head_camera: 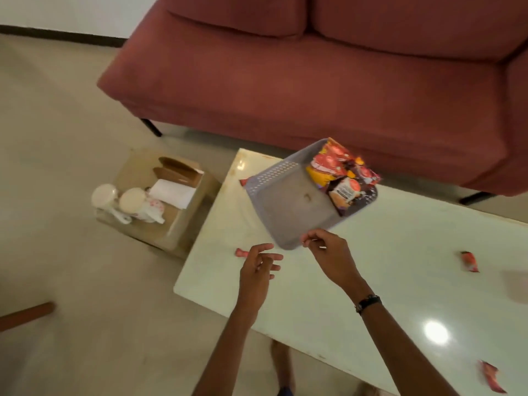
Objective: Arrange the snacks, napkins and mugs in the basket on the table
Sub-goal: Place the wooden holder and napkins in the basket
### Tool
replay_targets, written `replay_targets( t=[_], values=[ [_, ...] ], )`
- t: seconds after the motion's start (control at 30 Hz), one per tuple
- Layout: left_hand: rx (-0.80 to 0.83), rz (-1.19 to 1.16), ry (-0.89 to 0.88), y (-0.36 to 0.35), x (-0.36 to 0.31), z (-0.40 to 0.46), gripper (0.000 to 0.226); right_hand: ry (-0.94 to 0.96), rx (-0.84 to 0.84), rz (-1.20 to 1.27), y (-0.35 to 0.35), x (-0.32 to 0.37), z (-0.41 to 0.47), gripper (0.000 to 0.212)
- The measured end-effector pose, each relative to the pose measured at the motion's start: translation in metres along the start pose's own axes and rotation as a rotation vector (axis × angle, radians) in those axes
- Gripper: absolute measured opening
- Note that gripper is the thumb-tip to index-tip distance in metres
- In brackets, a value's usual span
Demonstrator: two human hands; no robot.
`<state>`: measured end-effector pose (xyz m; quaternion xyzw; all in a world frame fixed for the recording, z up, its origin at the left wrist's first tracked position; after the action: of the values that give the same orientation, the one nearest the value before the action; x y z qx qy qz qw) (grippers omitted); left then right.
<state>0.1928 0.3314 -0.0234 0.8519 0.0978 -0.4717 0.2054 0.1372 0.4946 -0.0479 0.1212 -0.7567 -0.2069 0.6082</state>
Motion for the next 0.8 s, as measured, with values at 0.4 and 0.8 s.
replay_targets(
  t=[0.4,0.8],
  values=[
    [-0.298,-0.108,0.043,0.114,-0.011,0.088,0.015,0.1,0.306,-0.039,-0.145,0.076,0.023,0.03],
    [-0.295,-0.26,0.165,0.151,-0.042,0.237,0.048,0.179,0.142,-0.154,-0.287,0.125,0.121,0.021]
  ],
)
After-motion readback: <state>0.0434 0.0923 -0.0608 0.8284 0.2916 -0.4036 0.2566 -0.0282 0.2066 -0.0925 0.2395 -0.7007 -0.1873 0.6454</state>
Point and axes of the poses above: each hand's wrist, its own z-axis towards the middle knuckle, its own y-axis out of the back of the hand, x = y × z, the point moved 2 cm from there along z, towards the middle knuckle, and after that the axes turned 15 degrees about -x, right-handed, at the moved point
